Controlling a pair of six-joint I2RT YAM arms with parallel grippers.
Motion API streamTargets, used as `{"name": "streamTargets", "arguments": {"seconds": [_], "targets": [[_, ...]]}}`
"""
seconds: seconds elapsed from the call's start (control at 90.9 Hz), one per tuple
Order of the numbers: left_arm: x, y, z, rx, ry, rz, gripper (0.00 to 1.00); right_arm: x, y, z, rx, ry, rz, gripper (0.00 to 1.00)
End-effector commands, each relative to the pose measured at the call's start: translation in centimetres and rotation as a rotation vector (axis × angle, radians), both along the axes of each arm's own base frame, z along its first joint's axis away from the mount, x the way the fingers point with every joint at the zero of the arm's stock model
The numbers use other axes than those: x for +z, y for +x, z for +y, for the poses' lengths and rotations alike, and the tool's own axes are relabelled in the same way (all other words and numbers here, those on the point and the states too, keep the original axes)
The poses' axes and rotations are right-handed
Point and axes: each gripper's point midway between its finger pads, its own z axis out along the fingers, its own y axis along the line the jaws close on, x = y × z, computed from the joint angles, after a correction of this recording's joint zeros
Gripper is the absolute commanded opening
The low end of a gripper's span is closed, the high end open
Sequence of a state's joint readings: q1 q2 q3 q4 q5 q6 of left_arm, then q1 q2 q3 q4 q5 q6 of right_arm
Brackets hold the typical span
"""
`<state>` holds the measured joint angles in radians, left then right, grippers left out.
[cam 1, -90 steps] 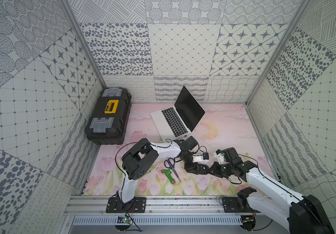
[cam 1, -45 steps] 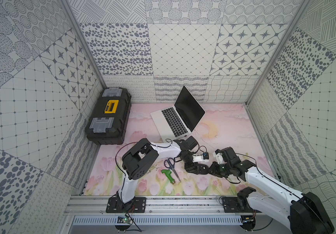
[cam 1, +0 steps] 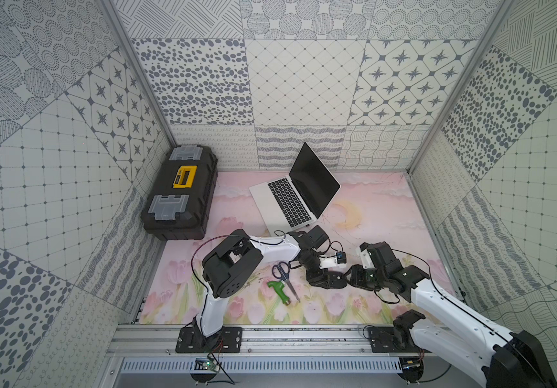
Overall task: Insert the wireless mouse receiver into the laptop
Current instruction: Close the lid on the mouse.
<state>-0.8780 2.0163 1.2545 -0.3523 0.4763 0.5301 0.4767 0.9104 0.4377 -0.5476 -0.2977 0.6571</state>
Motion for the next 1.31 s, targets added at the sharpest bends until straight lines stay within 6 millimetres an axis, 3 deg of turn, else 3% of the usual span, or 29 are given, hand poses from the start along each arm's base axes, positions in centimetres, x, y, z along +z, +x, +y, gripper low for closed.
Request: {"name": "streamTargets", "arguments": {"seconds": [0.0,0.33,0.583,0.715,0.858,1.057,1.299], "targets": [[-4.6,-1.0,5.4,0.086,0.283,0.071,0.36,0.3,0.1,-0.4,-0.011,-0.016,-0.020,0.47],[-4.8,-1.1,5.4,0.085,0.281,0.078,0.36,-1.1,0.0,0.1,-0.014,0.018,0.004,0.57],[-4.9,-1.2,5.4,0.085,0.280,0.085,0.36,-2.8,0.4,0.5,-0.006,0.020,0.023,0.51],[-4.9,-1.4,5.3,0.086,0.277,0.093,0.35,-3.6,0.0,1.2,0.016,0.049,0.049,0.45],[-5.0,-1.3,5.4,0.090,0.275,0.092,0.35,-4.0,-0.9,1.9,0.043,0.089,0.071,0.44],[-5.3,-1.5,5.3,0.095,0.274,0.102,0.34,-3.2,-1.1,2.4,0.053,0.138,0.051,0.49],[-5.5,-1.3,5.4,0.100,0.280,0.096,0.33,-1.6,-0.2,2.1,0.018,0.144,-0.016,0.66]]}}
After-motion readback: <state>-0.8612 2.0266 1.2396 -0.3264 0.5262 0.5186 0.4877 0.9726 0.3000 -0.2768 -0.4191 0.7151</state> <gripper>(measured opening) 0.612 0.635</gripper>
